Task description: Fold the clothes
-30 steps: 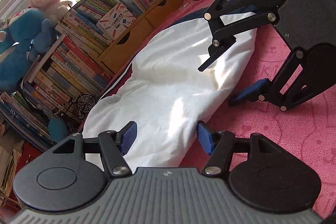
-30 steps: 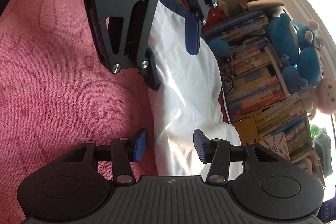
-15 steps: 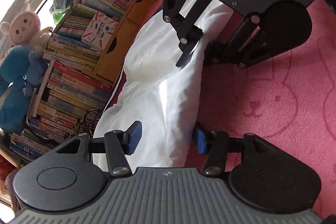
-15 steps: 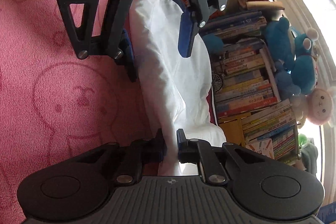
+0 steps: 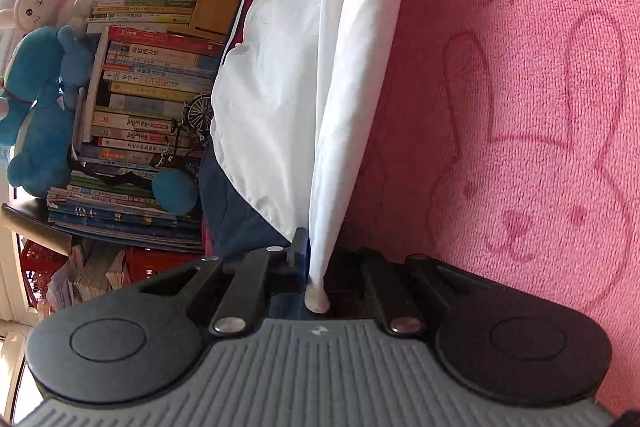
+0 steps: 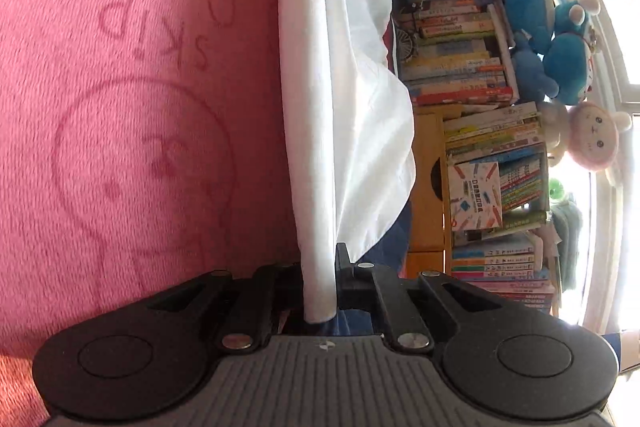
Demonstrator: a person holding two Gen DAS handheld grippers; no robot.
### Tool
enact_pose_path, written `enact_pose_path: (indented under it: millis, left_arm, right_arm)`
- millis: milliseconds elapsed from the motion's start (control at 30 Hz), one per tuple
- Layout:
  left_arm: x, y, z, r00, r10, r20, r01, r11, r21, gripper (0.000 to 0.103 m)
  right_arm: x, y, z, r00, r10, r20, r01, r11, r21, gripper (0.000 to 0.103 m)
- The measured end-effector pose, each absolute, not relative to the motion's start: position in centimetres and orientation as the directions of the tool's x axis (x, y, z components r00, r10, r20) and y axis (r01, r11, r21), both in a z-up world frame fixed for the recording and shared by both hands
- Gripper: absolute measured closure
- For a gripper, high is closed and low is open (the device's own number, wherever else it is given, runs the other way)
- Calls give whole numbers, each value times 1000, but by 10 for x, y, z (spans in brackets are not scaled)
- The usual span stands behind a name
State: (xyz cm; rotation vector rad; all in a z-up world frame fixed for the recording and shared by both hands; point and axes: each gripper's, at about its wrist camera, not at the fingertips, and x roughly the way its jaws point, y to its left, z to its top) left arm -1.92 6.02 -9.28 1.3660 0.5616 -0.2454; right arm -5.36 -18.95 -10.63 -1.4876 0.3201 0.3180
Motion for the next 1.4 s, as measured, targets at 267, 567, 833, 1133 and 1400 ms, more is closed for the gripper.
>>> enact_pose_path:
  millis: [267,567,833,1133,1400]
  left_arm:
    - [-20,72,-92,847,185,-498,457,222,861,98]
    - [-24,80,-84,832,178,-526,438,373,818,96]
    - [-28,119,-39,737,149,-659,359,741,568,63]
    - [-53,172,15,709,46,-704,84,985,149,61]
    - [-34,121,42,694,-262,-671,228,963,-141,57]
  right_arm:
    - [-63,-221,-111,924,22,-382,-382,15,-924,90]
    - [-45,-297,-93,845,-308,-436,-344,310,-886,91]
    - [-91,-238,-22,882,-27,-470,-206,876,-436,62]
    - [-81,-125,-22,859,176,-481,-226,973,-47,60]
    - [-59,-68,-35,831,159,-533,-135,987,84,64]
